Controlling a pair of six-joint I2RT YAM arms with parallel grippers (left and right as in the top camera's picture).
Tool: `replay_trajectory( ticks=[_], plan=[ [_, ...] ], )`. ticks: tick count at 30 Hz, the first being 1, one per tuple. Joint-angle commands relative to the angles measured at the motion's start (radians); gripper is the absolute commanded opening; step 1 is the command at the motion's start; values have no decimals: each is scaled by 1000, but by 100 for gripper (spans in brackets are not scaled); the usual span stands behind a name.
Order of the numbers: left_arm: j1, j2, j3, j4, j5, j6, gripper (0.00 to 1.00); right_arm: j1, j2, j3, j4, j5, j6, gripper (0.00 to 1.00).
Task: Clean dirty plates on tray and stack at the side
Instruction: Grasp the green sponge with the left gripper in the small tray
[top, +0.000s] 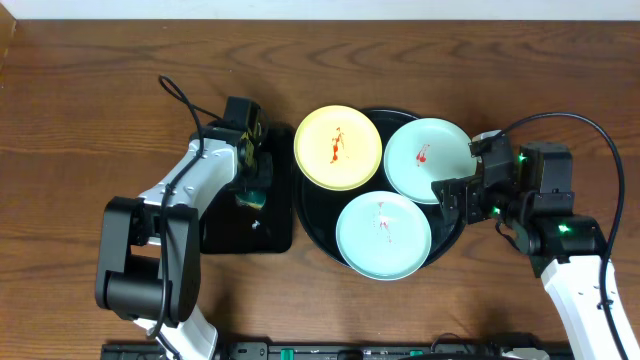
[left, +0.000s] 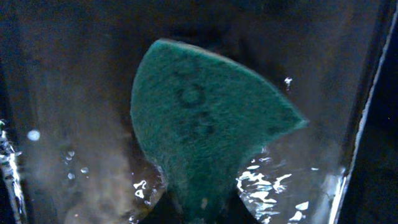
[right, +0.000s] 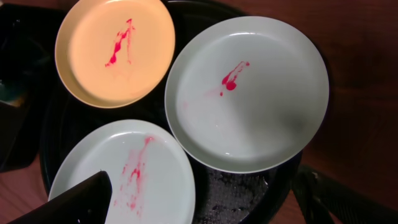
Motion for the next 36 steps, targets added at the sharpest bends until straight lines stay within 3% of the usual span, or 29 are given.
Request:
replay_trajectory(
  ticks=[1,16,19,21,23,36],
  plan=[
    [2,2,0,-19,-17,-6,8,7,-1,16,1,-10,13,92],
    [3,-117,17,-35,-27,-6,8,7,-1,16,-8,-10,13,92],
    [3,-115,14,-42,-27,-6,17,7,-1,16,-13,-10,13,92],
    [3,-113,6,-41,-27,-6,41,7,-1,16,-15,-10,13,92],
    [3,-110,3,-42,-27,-6,50,7,-1,16,-16,-10,13,92],
    [3,-108,-3,-43,-27,-6,51,7,-1,16,-16,-10,13,92]
  ],
)
